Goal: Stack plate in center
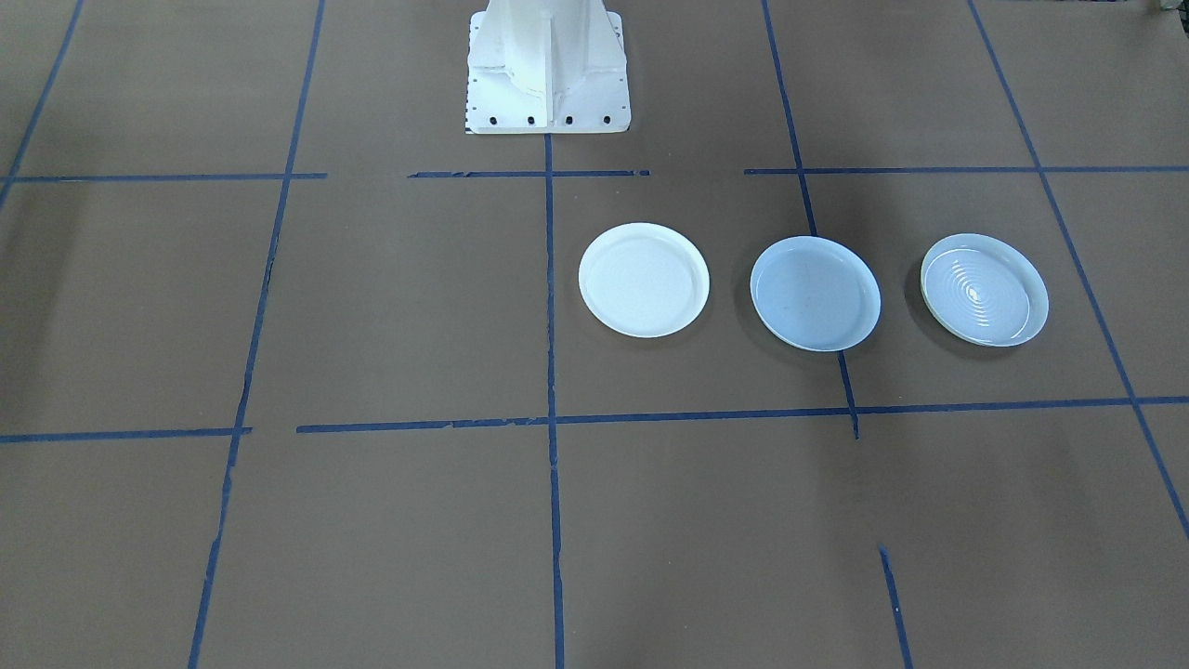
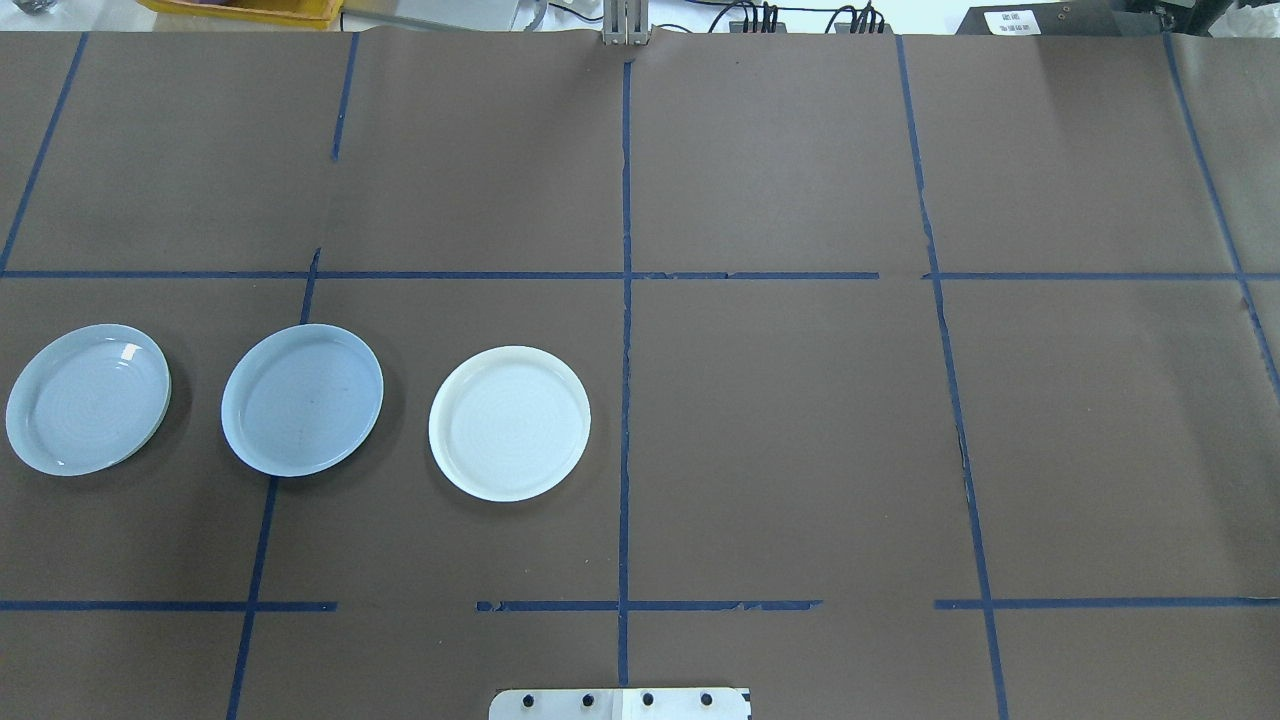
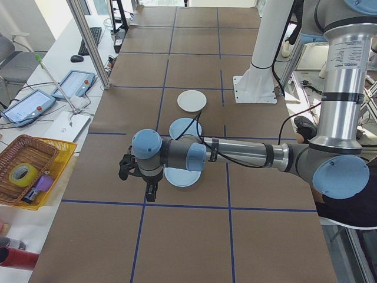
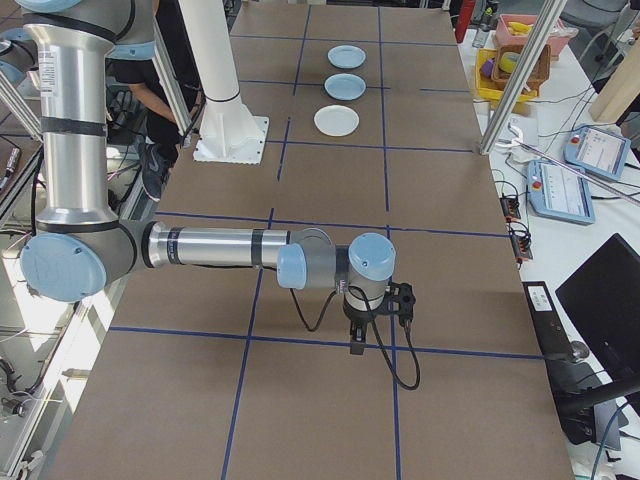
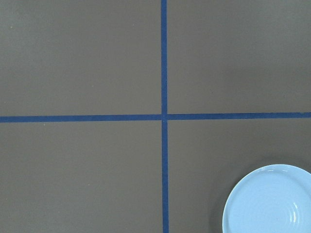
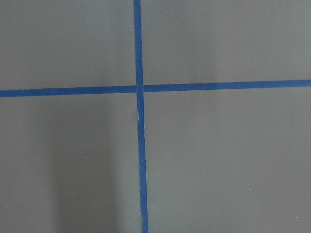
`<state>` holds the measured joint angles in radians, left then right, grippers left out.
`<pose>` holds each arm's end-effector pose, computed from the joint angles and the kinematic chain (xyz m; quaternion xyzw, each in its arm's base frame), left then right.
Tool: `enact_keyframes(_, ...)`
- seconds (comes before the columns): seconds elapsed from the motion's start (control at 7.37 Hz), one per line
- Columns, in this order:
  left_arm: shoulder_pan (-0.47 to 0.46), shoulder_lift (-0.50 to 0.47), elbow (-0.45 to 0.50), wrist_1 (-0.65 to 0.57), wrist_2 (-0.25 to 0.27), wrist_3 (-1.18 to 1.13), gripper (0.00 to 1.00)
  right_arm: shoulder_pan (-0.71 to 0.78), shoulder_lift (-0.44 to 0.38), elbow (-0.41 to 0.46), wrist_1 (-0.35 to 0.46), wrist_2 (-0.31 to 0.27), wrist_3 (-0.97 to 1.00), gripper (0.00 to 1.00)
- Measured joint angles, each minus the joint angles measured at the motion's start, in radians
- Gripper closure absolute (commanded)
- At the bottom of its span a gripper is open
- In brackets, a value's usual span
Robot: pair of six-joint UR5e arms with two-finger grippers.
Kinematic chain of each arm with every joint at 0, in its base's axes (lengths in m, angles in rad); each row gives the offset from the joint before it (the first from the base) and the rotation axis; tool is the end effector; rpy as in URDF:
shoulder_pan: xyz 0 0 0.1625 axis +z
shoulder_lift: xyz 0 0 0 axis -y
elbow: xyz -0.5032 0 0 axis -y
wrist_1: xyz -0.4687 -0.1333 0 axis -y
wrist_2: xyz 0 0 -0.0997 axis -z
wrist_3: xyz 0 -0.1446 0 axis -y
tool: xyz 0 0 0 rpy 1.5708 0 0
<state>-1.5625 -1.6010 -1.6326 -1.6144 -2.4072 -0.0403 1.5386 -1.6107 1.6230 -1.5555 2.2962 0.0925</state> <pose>-0.0210 -0.5940 0.7049 0.0521 0.4066 0.0129 0.9120 0.0196 -0.5522 0.7649 -0.0092 -0.3549 0.0233 0.9346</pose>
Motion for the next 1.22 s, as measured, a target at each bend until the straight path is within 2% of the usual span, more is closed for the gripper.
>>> enact_keyframes(0.27,0.098,0.013,-0.011,-0.087,0.001,-0.125,0.0,0.0,0.0,0.0,0.0,0.0,0.0,0.0)
enact_keyframes(0.54,0.204,0.088,0.002,-0.344,0.01,-0.377,0.0,0.0,0.0,0.0,0.0,0.0,0.001,0.0)
enact_keyframes(0.81,0.279,0.129,0.063,-0.555,0.017,-0.533,0.0,0.0,0.0,0.0,0.0,0.0,0.001,0.0)
enact_keyframes(1.22,0.347,0.136,0.135,-0.674,0.075,-0.605,0.0,0.0,0.0,0.0,0.0,0.0,0.001,0.0)
